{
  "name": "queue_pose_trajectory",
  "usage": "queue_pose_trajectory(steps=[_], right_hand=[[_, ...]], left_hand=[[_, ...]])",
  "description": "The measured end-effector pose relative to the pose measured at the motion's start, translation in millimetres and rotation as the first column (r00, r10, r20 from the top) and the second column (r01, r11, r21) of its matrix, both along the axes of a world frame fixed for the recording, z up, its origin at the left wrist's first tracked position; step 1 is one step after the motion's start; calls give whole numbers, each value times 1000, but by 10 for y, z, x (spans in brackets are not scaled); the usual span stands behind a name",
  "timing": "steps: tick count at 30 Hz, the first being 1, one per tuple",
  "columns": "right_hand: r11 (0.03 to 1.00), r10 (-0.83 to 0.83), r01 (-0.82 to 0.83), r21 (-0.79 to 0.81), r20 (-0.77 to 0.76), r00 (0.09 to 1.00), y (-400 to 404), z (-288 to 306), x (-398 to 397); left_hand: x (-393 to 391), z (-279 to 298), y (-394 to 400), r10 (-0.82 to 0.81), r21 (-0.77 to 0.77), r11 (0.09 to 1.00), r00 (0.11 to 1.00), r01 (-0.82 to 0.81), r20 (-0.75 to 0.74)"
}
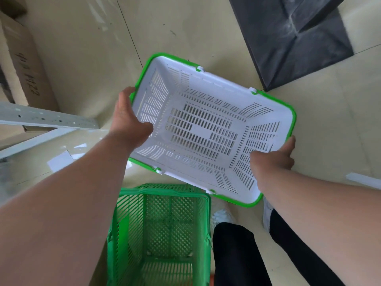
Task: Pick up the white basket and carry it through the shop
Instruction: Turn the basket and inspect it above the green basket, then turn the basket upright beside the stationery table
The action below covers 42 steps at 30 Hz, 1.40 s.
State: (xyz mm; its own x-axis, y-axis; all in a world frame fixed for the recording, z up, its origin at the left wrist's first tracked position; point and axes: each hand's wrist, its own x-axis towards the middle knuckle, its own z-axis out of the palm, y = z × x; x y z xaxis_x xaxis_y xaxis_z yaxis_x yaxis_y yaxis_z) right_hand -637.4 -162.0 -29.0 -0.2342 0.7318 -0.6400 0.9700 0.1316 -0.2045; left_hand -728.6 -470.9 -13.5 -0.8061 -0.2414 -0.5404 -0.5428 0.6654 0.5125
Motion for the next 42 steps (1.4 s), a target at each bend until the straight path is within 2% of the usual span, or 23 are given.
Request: queue_pose_trajectory(steps=[10, 14, 20, 25, 38, 42], right_hand=[[995, 99, -99, 6, -49, 994, -232, 249, -270], [982, 187, -186, 22, -84, 979, -324, 473, -507], [921, 377, -365, 137, -78, 923, -381, 917, -910], [874, 473, -456, 166, -78, 878, -426, 1289, -1160], [735, 678, -673, 88, -149, 720, -520, 1946, -1482], [684, 728, -724, 90, -144, 670, -533, 2051, -1472]], left_hand=[[240, 282, -380, 146, 43, 989, 986, -143, -81], [365, 410, -538, 216, 65, 976, 971, -210, -107], [661, 727, -503, 328, 105, 942, 940, -318, -98], [787, 1050, -393, 407, 113, 909, 912, -401, -43], [1310, 1614, -105, 614, 71, 789, 784, -610, -92], [1527, 1758, -2, 668, 129, 744, 734, -656, -123]])
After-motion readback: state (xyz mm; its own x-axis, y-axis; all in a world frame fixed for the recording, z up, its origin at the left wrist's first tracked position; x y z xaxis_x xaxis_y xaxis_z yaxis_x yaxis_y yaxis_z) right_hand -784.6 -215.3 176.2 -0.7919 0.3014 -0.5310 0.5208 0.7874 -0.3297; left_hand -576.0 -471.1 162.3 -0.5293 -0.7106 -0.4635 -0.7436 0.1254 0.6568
